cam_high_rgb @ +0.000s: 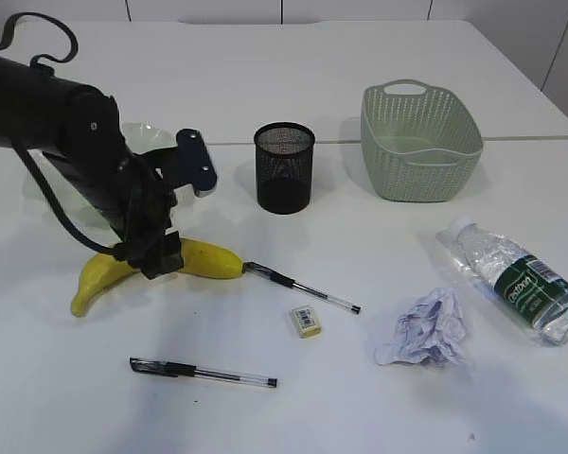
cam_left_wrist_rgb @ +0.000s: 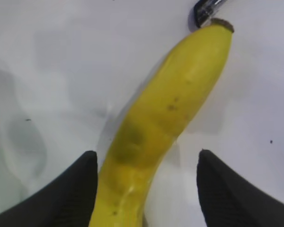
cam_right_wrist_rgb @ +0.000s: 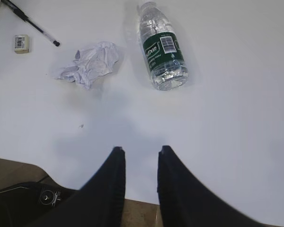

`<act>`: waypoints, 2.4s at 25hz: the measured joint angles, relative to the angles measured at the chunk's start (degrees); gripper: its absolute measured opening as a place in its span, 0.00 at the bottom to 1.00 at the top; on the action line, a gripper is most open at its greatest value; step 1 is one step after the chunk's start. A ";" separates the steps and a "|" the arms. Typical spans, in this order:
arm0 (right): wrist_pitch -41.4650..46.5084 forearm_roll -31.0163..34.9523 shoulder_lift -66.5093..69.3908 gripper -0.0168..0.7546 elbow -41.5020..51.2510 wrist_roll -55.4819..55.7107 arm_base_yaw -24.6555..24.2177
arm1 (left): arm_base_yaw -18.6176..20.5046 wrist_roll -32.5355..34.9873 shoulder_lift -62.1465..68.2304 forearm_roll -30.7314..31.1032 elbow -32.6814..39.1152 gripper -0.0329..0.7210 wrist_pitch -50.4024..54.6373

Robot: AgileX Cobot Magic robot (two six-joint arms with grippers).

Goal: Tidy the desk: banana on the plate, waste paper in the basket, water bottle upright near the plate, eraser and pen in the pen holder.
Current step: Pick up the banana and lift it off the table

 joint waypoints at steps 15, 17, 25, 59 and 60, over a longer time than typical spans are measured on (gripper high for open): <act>0.00 0.00 0.00 0.25 0.00 -0.10 0.00 | 0.46 1.02 0.00 0.68 0.00 0.65 -0.69; 0.00 0.00 0.00 0.25 0.00 -0.10 0.00 | 0.46 1.23 0.00 1.15 0.00 0.65 -0.79; 0.00 0.00 0.00 0.25 0.00 -0.18 0.00 | 0.46 1.52 0.80 2.00 0.00 0.65 -2.07; 0.00 0.00 0.00 0.25 0.00 -0.32 0.00 | 0.46 1.68 2.26 1.55 0.00 0.62 -2.07; 0.00 0.00 0.00 0.25 0.00 -0.32 0.00 | 0.46 1.68 2.26 1.55 0.00 0.62 -2.07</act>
